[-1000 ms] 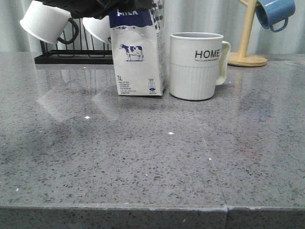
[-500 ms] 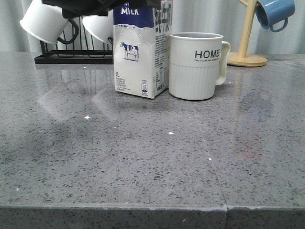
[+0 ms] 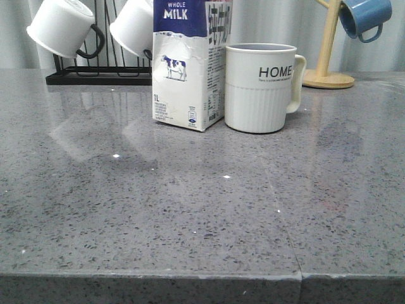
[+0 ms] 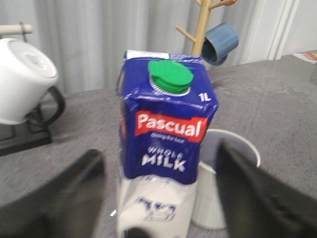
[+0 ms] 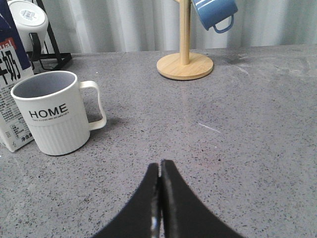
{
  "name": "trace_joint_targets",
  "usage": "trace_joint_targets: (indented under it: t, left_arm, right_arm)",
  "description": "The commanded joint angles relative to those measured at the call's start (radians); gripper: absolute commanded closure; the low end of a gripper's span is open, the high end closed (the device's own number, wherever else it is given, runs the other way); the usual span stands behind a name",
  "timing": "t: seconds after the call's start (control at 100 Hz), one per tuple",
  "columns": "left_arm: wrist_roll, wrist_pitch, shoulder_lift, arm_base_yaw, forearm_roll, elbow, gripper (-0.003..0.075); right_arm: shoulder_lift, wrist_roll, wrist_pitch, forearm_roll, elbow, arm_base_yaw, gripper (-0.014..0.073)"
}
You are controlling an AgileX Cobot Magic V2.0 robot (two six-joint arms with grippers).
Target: Place milk next to cup
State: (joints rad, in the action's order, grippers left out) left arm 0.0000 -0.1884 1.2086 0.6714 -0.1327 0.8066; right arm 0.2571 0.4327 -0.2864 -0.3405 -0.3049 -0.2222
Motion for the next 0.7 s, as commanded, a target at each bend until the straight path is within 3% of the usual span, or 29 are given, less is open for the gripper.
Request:
trace_joint_targets:
  t: [0.0,0.11,0.69]
  left_arm:
    - [0.011,0.022,-0.095,-0.048,0.005,0.01,0.0522]
    - [0.031,0.11,-0.171,-0.116,0.005,-0.012,0.074]
    - [0.031,0.287,-0.633,-0.452,0.117,-0.279,0.0741]
  right_arm:
    - [0.007,-0.001,0.077,-0.006,-0.028,0.0,0.0659]
    - [0.007,-0.001,0.077,-0.006,-0.028,0.0,0.0659]
    - [0.007,-0.001,0.077,-0.006,-0.028,0.0,0.0659]
